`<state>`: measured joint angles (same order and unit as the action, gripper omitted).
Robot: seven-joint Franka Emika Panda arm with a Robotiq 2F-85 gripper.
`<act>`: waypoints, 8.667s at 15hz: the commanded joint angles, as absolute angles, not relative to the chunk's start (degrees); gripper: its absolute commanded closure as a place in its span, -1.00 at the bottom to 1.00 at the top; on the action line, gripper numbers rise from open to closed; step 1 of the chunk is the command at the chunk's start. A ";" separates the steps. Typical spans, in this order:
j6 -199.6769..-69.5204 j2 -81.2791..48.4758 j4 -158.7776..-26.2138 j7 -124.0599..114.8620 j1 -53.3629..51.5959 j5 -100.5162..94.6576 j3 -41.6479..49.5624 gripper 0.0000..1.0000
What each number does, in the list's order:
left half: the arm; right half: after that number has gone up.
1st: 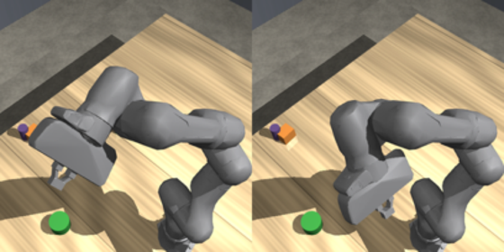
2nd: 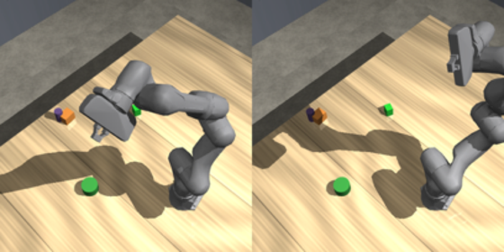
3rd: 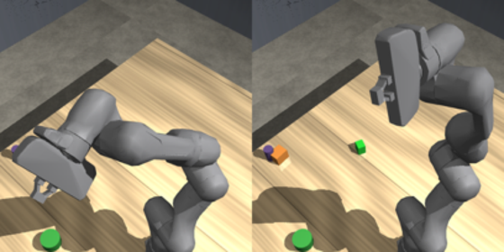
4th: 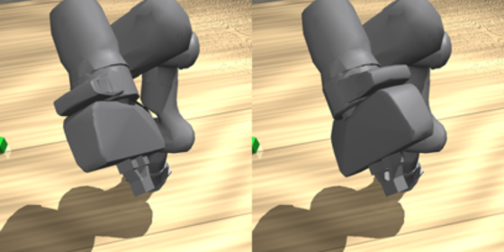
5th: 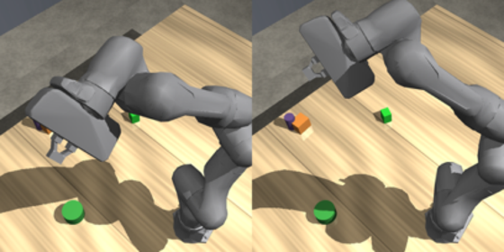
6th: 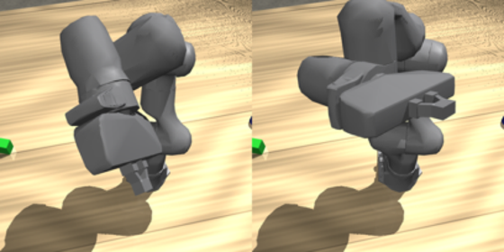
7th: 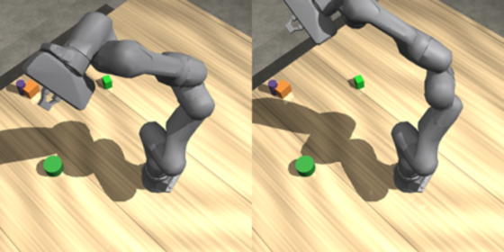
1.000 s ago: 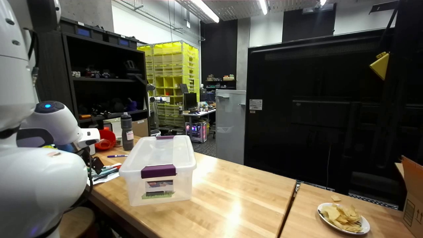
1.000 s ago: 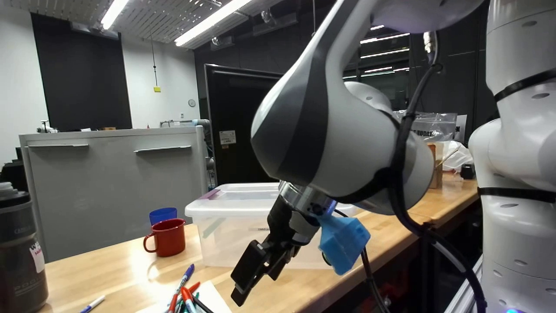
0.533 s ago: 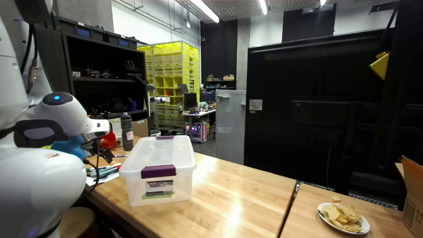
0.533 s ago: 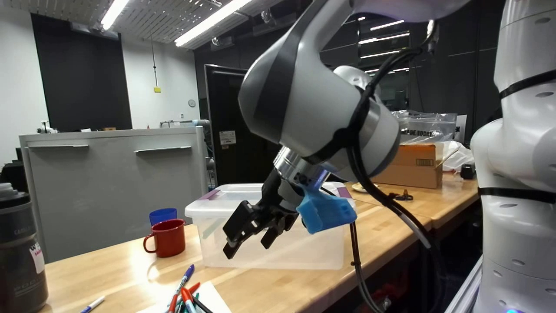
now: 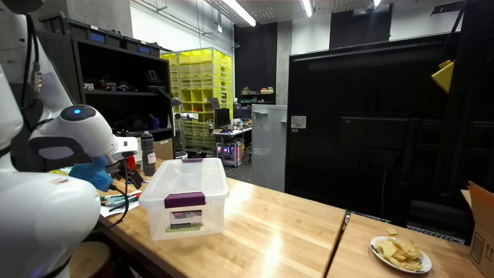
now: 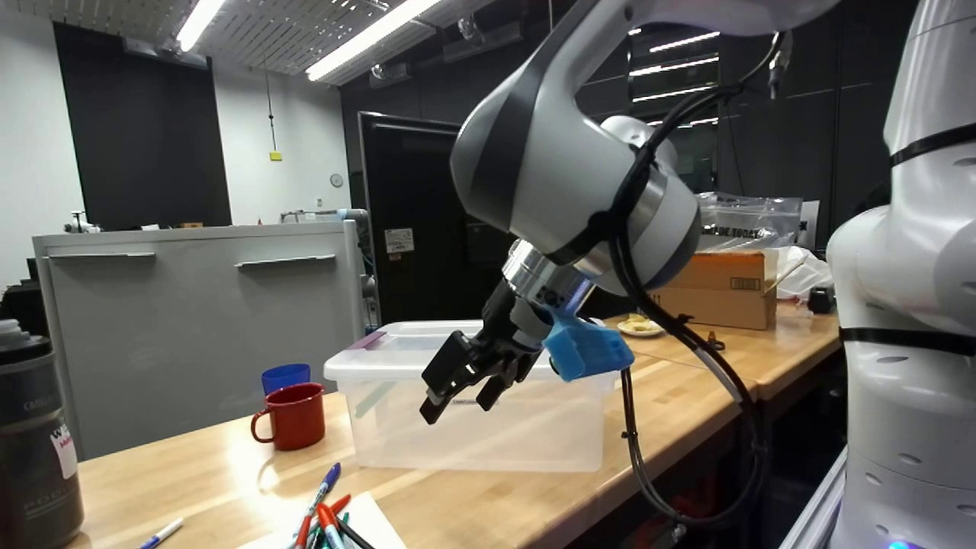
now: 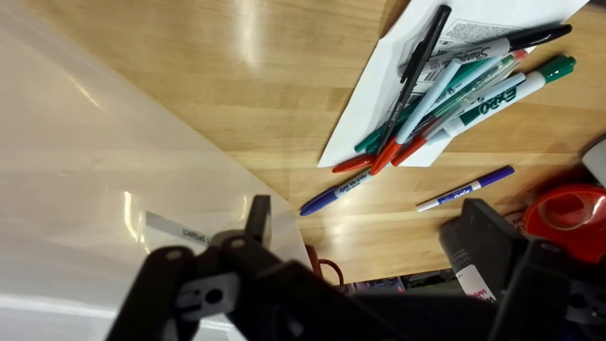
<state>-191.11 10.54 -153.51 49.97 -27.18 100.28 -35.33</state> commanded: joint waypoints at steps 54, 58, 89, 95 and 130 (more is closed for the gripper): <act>-172.50 2.15 -142.90 -23.82 -20.61 22.57 -29.74 -1.00; -163.93 1.99 -136.78 -42.17 -19.61 1.98 -29.25 -1.00; -149.48 -14.16 -118.97 -73.00 -31.50 -25.96 -14.94 -1.00; -149.92 -13.55 -121.85 -76.50 -31.46 -25.09 -14.42 -1.00; -152.25 -19.11 -122.84 -63.94 -30.74 -4.01 -15.63 -1.00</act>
